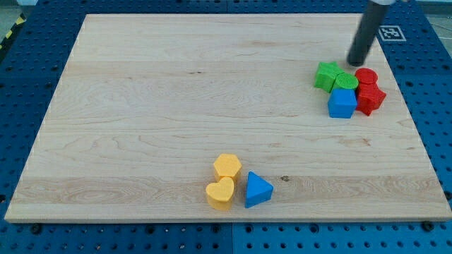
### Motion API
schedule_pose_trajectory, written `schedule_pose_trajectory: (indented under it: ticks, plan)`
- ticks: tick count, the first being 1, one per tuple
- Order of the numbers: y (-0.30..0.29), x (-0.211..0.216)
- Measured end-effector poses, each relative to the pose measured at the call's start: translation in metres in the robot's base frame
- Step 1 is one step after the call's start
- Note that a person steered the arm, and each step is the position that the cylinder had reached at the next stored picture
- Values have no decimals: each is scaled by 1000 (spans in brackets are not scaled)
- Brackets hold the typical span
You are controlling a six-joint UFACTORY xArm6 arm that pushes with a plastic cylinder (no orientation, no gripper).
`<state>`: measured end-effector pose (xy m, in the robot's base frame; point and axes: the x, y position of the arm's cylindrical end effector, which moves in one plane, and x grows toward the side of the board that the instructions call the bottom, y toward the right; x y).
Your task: Move the green circle to the left side of the green star
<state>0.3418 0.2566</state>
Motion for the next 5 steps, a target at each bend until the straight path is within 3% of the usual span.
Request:
schedule_pose_trajectory:
  ticks: [1,3,5]
  plan:
    - [39,38]
    - [56,119]
    - [36,134]
